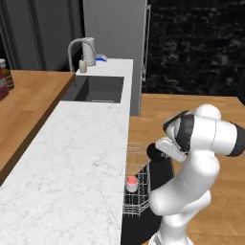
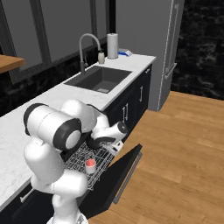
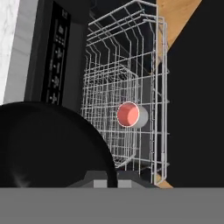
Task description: Pick up the cup and bowl from the counter, place them in the dishwasher, and close the dishwasher door.
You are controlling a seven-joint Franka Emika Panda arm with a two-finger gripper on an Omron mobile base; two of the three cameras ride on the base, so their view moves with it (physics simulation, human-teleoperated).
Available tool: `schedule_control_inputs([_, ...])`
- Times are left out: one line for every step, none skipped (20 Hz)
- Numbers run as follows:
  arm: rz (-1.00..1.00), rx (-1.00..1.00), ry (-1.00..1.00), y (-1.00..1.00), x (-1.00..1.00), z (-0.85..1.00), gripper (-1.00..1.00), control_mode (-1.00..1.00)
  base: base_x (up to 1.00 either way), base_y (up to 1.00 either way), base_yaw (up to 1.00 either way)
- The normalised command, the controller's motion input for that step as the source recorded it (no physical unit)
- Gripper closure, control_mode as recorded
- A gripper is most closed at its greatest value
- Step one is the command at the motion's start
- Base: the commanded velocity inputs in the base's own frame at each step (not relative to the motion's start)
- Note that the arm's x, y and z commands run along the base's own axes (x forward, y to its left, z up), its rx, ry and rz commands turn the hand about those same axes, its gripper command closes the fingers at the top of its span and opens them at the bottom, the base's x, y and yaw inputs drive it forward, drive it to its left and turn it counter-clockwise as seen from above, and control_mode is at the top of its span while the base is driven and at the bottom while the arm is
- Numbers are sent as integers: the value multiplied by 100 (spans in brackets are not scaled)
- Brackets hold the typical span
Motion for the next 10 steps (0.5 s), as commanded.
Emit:
schedule_control_inputs([10, 13, 0, 0, 46, -51, 100, -100, 0, 0, 0])
schedule_control_inputs([6, 8, 0, 16, 48, -45, 100, -100, 0, 0, 0])
schedule_control_inputs([0, 0, 1, 20, 60, -26, 100, -100, 0, 0, 0])
schedule_control_inputs([0, 0, 3, 16, 59, -31, 100, -100, 0, 0, 0])
schedule_control_inputs([0, 0, 1, 0, 56, -35, 100, -100, 0, 0, 0])
schedule_control_inputs([0, 0, 3, 0, 56, -36, 100, -100, 0, 0, 0])
schedule_control_inputs([0, 0, 5, 6, 57, -40, 100, -100, 0, 0, 0])
schedule_control_inputs([0, 0, 4, 0, 46, -37, 100, -100, 0, 0, 0])
schedule_control_inputs([0, 0, 6, 6, 49, -44, 100, -100, 0, 0, 0])
schedule_control_inputs([0, 0, 6, 19, 48, -50, 100, -100, 0, 0, 0])
